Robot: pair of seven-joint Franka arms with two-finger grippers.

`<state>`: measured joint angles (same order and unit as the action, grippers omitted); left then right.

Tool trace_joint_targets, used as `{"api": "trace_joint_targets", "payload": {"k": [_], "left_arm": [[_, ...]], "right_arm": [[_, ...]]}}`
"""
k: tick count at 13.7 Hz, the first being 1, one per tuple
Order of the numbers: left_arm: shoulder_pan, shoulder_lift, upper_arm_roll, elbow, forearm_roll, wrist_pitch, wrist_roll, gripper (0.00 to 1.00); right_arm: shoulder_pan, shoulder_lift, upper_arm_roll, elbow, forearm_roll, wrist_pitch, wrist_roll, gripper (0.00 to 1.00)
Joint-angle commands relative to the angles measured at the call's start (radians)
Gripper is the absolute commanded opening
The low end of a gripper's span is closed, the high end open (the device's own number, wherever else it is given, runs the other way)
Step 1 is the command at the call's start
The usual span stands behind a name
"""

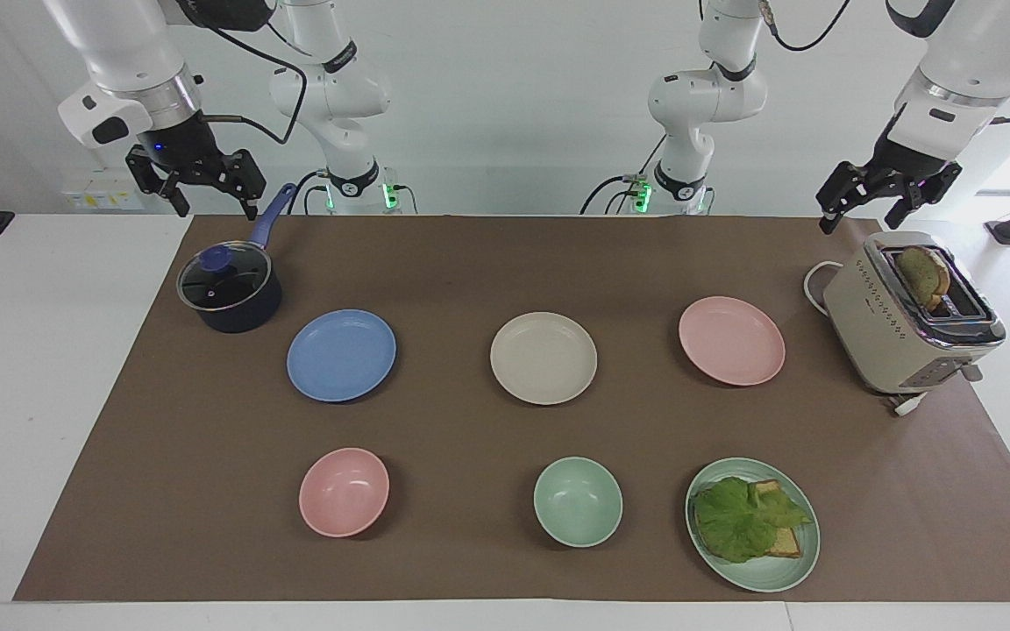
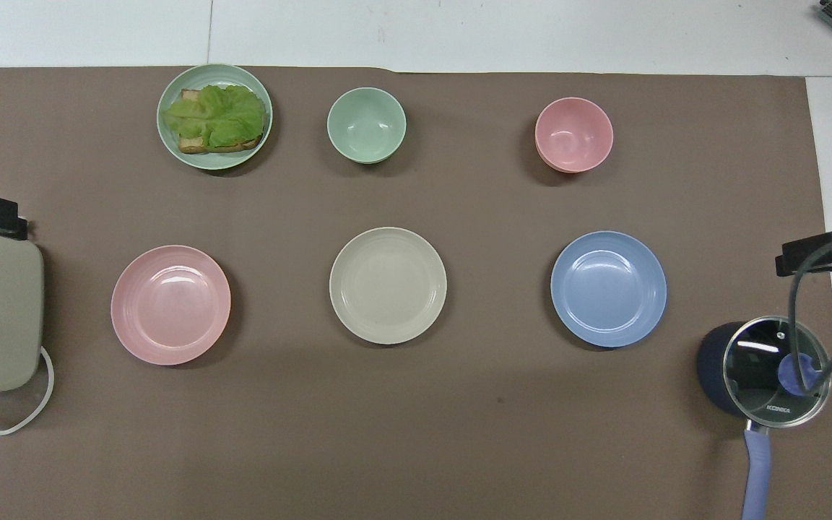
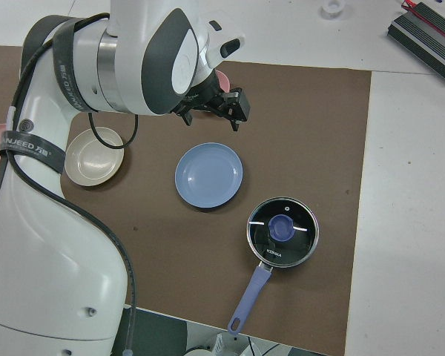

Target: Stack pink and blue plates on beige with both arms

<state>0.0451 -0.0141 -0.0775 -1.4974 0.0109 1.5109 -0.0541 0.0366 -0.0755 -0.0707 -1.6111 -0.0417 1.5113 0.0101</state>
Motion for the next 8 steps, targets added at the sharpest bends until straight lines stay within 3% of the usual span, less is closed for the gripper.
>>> {"api": "trace_joint_targets", "payload": {"k": [1,4,8], "left_arm": [[-0.004,-0.012,0.002,-0.004,0.014,-0.011,0.013,1.00],[-0.001,-0.012,0.004,-0.029,0.014,-0.008,0.013,1.00],[0.009,-0.015,0.007,-0.168,0.014,0.099,0.000,1.00]], "right_arm": [[-0.006,-0.010,0.003,-0.013,0.023,0.015,0.008,1.00],[-0.006,-0.010,0.005,-0.013,0.023,0.015,0.007,1.00],[-0.006,-0.010,0.003,-0.013,0.023,0.015,0.008,1.00]]}}
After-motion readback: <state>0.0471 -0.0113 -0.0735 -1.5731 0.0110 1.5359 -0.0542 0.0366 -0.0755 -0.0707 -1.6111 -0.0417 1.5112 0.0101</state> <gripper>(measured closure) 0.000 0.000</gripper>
